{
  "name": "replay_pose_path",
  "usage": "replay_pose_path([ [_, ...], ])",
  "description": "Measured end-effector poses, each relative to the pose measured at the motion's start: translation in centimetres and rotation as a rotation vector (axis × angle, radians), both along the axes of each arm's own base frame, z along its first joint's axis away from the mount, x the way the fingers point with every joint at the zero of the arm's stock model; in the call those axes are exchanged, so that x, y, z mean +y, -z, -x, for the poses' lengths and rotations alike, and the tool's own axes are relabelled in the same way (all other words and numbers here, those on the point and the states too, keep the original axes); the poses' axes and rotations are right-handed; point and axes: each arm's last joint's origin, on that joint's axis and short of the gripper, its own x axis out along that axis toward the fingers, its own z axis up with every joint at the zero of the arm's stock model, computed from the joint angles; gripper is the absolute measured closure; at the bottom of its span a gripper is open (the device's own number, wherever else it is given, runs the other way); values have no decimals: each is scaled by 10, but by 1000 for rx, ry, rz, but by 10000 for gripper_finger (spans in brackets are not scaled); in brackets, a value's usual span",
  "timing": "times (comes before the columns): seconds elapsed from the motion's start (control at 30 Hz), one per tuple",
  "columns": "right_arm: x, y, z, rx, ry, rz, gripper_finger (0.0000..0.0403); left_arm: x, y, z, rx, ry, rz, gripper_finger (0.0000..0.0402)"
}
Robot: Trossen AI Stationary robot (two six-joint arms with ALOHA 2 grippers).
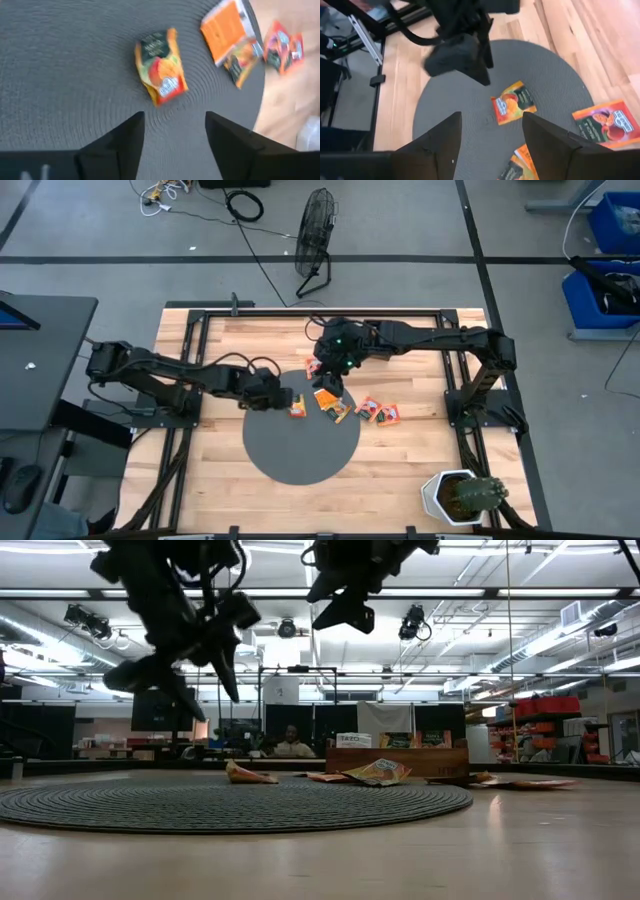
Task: Pick & Place Tea
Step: Put the yellow tea bag into the middle section of the wooden organizer
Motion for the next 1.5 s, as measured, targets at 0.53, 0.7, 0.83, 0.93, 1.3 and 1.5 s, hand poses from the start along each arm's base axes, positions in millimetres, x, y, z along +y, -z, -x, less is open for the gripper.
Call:
replay_pose_path([
  [0.53,0,-3,-3,-49,-19,12,188,11,32,-10,30,-114,0,166],
  [0.7,1,-2,-1,-32,-36,-9,188,11,41,-15,46,-128,14,166],
  [0.83,1,-2,-1,-29,-37,-10,188,10,48,-20,36,-133,26,166],
  [0.93,1,-2,-1,-29,-37,-10,188,10,52,-22,42,-130,31,166],
  [1.3,1,-3,-2,-44,-36,-8,188,9,63,-26,66,-126,33,169],
  [1.5,1,-3,-2,-48,-37,-6,188,10,63,-25,75,-127,28,203],
])
